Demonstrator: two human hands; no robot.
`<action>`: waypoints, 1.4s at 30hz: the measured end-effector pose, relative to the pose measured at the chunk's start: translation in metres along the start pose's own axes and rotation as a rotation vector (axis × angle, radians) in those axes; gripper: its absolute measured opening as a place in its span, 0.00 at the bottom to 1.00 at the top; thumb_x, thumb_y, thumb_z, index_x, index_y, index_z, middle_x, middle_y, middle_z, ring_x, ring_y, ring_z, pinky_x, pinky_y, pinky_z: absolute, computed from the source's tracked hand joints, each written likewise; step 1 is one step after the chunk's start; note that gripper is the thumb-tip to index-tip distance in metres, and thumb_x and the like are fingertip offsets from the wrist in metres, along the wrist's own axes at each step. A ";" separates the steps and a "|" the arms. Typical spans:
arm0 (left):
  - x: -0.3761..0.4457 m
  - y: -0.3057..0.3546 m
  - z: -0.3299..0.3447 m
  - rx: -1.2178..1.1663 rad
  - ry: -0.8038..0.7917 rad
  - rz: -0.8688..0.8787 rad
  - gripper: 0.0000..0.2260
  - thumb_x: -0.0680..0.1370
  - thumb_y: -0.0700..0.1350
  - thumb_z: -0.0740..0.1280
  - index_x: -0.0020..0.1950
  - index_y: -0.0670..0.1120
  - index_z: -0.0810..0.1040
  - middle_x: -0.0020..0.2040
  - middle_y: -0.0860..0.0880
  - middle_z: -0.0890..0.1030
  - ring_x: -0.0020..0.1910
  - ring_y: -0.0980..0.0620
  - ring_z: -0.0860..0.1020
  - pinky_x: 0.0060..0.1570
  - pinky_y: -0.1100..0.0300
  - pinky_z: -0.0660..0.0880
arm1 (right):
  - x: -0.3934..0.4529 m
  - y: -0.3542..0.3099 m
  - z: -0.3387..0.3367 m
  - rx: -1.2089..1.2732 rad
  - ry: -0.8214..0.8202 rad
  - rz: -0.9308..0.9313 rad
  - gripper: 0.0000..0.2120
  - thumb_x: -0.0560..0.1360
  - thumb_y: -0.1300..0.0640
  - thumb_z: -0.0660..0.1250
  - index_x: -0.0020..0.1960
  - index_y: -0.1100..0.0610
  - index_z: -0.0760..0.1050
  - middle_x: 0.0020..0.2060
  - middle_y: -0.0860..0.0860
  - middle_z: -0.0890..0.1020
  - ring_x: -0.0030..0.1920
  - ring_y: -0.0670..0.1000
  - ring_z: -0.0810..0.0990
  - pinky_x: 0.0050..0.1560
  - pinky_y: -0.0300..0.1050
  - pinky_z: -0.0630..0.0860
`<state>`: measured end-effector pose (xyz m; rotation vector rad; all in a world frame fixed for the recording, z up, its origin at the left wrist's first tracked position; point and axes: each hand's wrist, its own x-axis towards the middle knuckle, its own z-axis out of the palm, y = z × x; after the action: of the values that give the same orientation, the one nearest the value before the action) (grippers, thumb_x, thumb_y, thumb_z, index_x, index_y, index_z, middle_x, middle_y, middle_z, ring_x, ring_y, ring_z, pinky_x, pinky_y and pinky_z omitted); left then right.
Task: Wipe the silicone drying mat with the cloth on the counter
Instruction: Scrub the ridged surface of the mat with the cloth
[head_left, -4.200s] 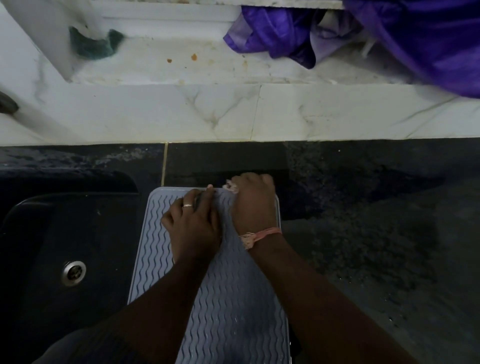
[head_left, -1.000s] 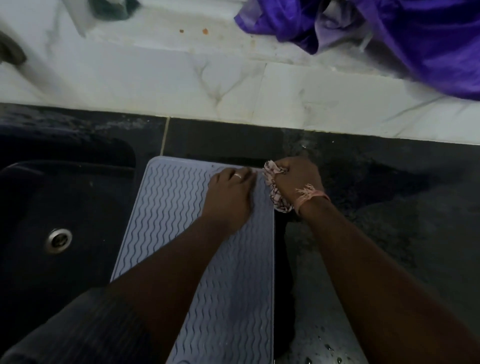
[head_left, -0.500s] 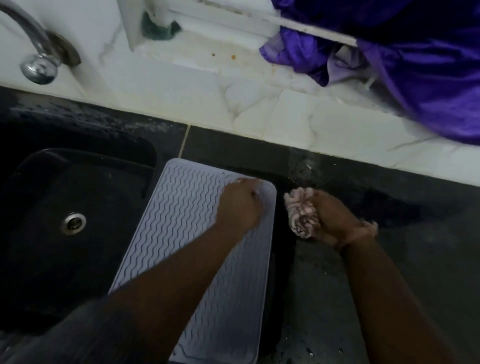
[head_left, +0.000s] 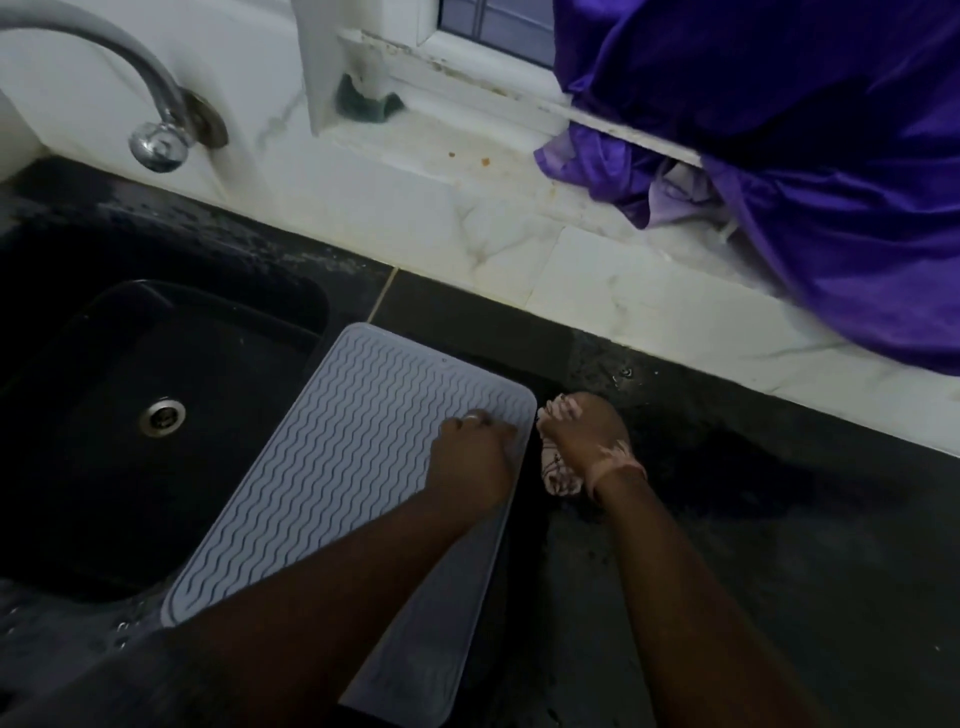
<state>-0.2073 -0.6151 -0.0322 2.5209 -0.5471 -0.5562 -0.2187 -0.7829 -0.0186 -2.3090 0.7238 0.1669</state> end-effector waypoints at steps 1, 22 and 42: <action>0.001 -0.002 0.004 0.144 -0.013 0.023 0.25 0.79 0.51 0.68 0.76 0.56 0.69 0.78 0.45 0.65 0.73 0.40 0.66 0.69 0.44 0.68 | 0.010 -0.004 -0.002 -0.089 0.005 -0.022 0.13 0.76 0.55 0.70 0.37 0.63 0.77 0.34 0.57 0.80 0.37 0.56 0.80 0.37 0.44 0.68; 0.010 -0.019 0.011 0.525 -0.174 -0.002 0.56 0.64 0.72 0.75 0.83 0.62 0.48 0.82 0.44 0.47 0.78 0.37 0.53 0.73 0.39 0.60 | 0.036 -0.029 0.017 -0.317 -0.099 -0.043 0.14 0.76 0.54 0.70 0.36 0.63 0.76 0.31 0.57 0.77 0.38 0.57 0.79 0.34 0.41 0.67; 0.007 -0.022 0.004 0.542 -0.158 0.039 0.51 0.64 0.73 0.74 0.82 0.59 0.58 0.82 0.43 0.51 0.77 0.37 0.56 0.74 0.40 0.61 | -0.020 -0.024 0.038 -0.491 -0.093 -0.220 0.10 0.78 0.56 0.66 0.48 0.62 0.81 0.45 0.61 0.84 0.48 0.64 0.83 0.46 0.49 0.79</action>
<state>-0.1980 -0.6027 -0.0490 2.9766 -0.9069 -0.6676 -0.2193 -0.7341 -0.0262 -2.8031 0.4062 0.3839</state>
